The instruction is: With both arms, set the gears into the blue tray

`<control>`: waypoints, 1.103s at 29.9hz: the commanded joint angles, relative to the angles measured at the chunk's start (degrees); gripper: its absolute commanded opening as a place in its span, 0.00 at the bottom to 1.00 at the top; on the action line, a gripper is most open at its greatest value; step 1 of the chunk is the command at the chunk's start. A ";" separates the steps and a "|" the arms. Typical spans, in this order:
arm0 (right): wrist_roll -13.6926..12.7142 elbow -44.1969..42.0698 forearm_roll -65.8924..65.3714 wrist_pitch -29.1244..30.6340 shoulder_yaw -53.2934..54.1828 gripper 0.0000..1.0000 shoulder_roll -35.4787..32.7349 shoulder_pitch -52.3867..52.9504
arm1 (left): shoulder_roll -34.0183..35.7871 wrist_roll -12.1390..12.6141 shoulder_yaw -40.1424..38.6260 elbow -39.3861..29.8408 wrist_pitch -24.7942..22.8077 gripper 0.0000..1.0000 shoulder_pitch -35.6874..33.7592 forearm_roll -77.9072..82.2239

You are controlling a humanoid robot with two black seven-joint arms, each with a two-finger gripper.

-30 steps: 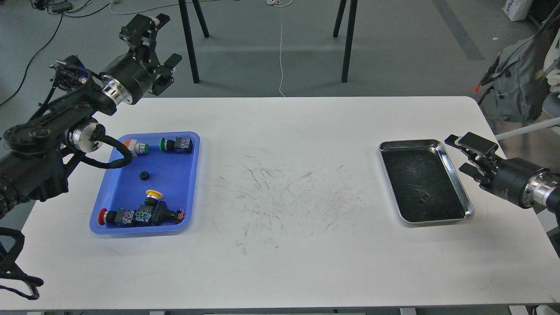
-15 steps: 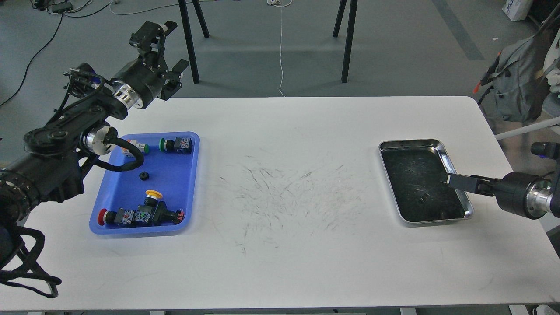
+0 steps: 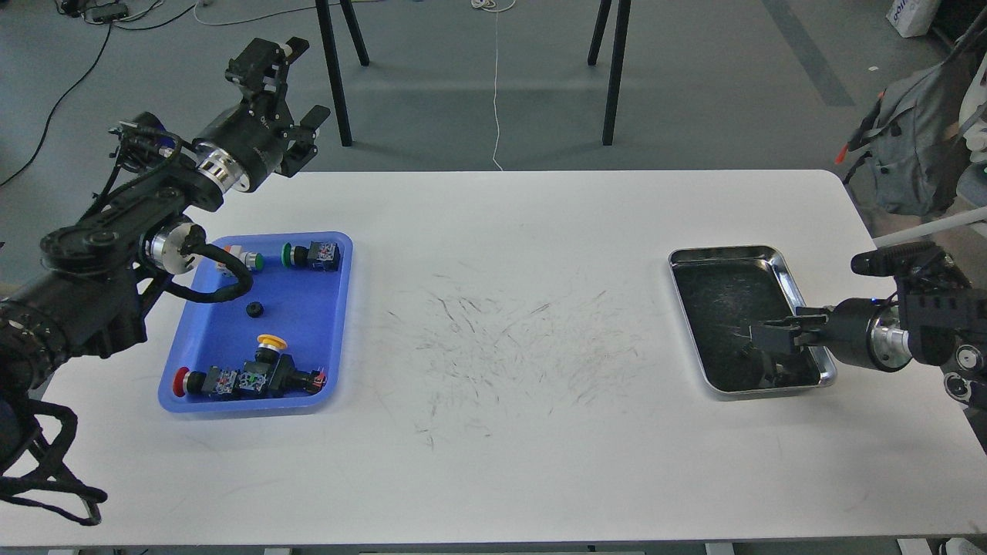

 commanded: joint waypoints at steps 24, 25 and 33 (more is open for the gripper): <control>2.72 -3.48 -5.48 0.38 -7.54 0.74 4.04 2.74 | 0.46 0.00 0.04 0.00 0.03 1.00 0.28 0.00; 2.81 -3.57 -5.48 0.38 -7.54 0.72 4.13 2.74 | 0.46 0.00 0.04 0.00 0.03 1.00 0.28 0.00; 2.81 -4.01 -5.48 0.38 -7.54 0.55 4.66 2.74 | 0.46 0.00 0.04 0.00 0.12 1.00 0.54 0.00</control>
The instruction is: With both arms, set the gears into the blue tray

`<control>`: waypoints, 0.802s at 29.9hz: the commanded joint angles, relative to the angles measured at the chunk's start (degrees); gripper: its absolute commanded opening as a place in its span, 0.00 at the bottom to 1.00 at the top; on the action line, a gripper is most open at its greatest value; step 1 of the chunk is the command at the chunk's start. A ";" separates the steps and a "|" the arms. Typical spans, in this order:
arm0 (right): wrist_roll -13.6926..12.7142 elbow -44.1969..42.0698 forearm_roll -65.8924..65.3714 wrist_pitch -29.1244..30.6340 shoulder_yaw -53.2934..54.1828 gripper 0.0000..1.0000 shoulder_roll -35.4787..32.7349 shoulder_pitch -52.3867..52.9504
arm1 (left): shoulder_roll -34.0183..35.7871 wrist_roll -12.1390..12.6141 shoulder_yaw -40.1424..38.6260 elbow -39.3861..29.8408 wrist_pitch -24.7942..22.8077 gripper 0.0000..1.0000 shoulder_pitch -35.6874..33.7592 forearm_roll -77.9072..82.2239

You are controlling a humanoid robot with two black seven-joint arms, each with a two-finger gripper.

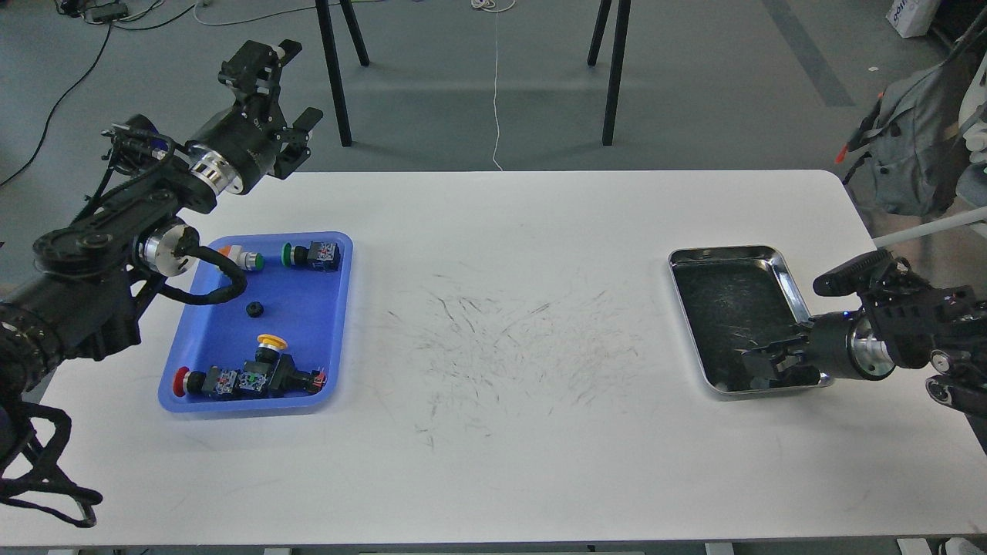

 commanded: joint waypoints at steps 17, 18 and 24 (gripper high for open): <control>1.31 -0.65 -0.52 1.32 -0.08 0.13 0.56 0.00 | 0.03 0.00 0.00 0.00 0.08 1.00 0.14 0.00; 1.75 -0.57 -0.61 1.49 -0.08 0.10 0.56 0.00 | 0.03 0.00 0.00 0.00 0.08 1.00 0.14 0.00; 2.81 -0.65 -0.61 1.84 0.00 0.02 0.56 0.09 | 0.03 0.00 0.08 0.00 0.17 1.00 0.14 0.00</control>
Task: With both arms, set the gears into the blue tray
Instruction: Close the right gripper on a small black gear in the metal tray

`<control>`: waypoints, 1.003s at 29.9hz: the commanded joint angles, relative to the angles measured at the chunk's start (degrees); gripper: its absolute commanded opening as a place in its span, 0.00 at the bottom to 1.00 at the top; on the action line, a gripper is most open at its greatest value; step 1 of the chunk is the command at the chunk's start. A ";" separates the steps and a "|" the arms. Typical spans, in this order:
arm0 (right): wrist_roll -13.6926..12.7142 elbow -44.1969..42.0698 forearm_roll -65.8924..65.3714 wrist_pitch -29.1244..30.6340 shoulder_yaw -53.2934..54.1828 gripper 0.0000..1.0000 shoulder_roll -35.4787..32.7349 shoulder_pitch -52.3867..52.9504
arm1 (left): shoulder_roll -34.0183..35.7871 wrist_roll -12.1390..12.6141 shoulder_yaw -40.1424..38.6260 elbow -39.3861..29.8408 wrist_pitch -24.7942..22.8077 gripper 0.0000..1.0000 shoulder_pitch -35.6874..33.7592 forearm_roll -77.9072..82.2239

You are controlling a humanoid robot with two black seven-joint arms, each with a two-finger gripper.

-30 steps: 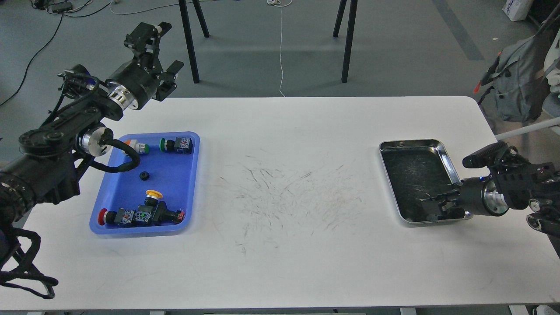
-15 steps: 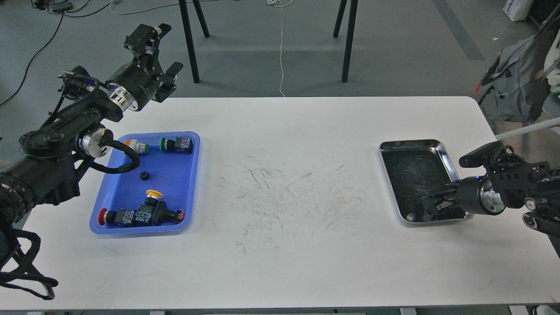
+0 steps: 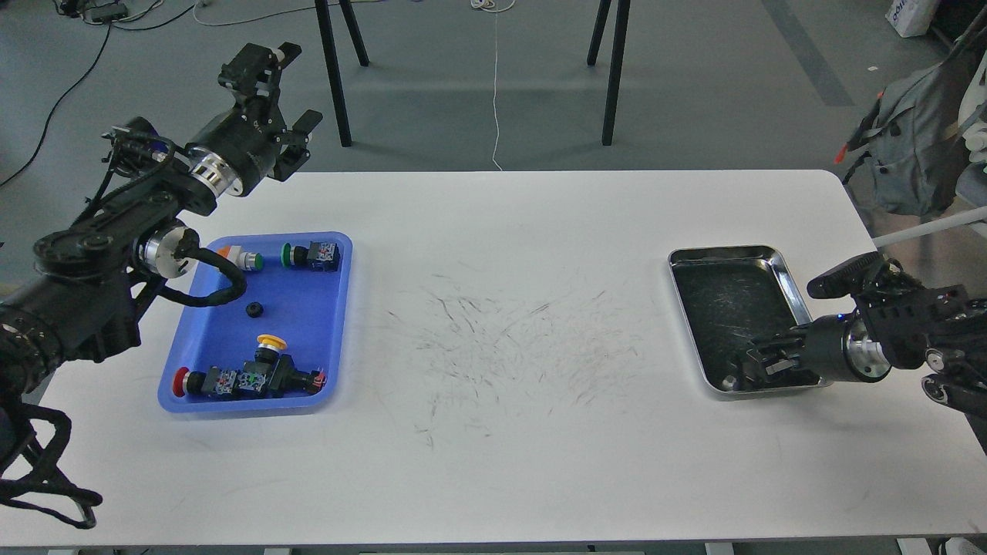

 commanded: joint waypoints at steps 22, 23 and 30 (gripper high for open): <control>1.57 -0.28 1.75 -3.97 7.54 0.02 1.66 4.11 | 0.70 0.00 0.06 -0.09 -0.01 1.00 0.18 0.01; 1.74 -0.46 1.84 -5.46 8.34 0.01 2.71 4.11 | 1.05 0.00 0.15 -0.09 -0.10 1.00 0.18 0.09; 2.01 -0.81 1.93 -16.01 8.70 0.02 9.48 3.14 | 2.19 0.00 0.06 -0.18 -0.27 1.00 0.18 0.09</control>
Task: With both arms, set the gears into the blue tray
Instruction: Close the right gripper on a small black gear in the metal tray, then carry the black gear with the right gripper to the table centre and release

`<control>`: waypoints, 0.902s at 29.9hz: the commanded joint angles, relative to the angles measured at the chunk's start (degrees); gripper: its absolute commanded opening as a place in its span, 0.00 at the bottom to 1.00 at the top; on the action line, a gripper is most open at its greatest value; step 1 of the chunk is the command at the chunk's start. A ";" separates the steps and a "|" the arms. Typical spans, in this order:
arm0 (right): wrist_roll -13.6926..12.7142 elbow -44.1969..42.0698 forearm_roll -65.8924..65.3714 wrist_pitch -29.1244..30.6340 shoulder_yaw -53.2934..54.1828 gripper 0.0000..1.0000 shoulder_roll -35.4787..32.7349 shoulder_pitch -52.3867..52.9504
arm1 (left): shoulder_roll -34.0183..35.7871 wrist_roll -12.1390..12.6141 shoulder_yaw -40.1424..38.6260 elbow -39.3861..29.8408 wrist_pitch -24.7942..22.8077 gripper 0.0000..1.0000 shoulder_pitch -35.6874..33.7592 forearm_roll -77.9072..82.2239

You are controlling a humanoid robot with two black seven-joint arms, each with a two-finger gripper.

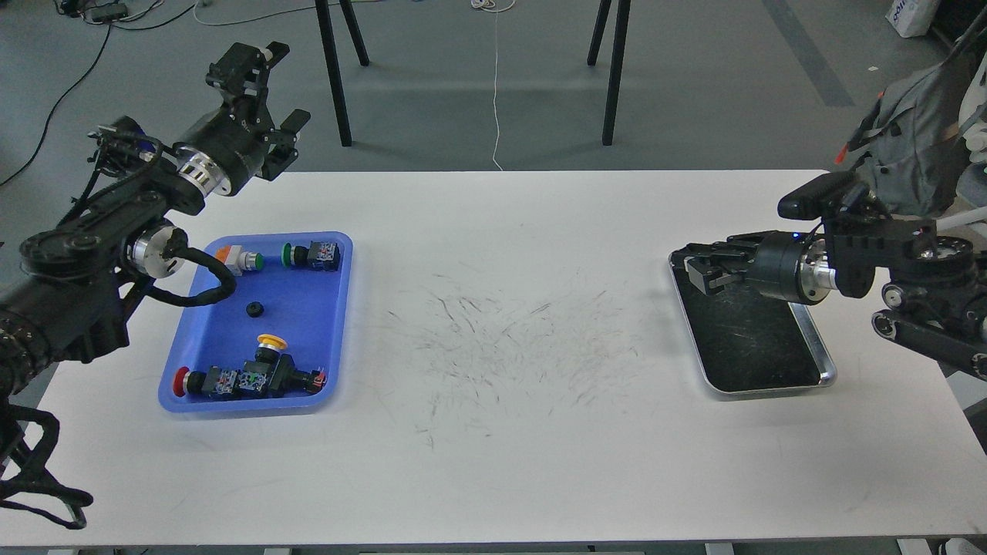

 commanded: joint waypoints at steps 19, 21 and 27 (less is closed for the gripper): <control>4.64 -4.22 -0.51 -18.77 -0.83 0.01 21.65 -2.54 | 1.81 0.00 0.01 -0.43 -0.27 1.00 0.79 0.04; 5.00 -5.80 -0.78 -19.39 -1.89 0.01 24.03 -2.72 | 1.90 0.00 0.01 -0.43 -0.18 1.00 0.79 0.04; 5.97 -8.97 -0.87 -20.97 -4.44 0.01 29.47 -3.86 | 2.17 0.00 0.01 -0.43 -0.27 1.00 0.79 0.04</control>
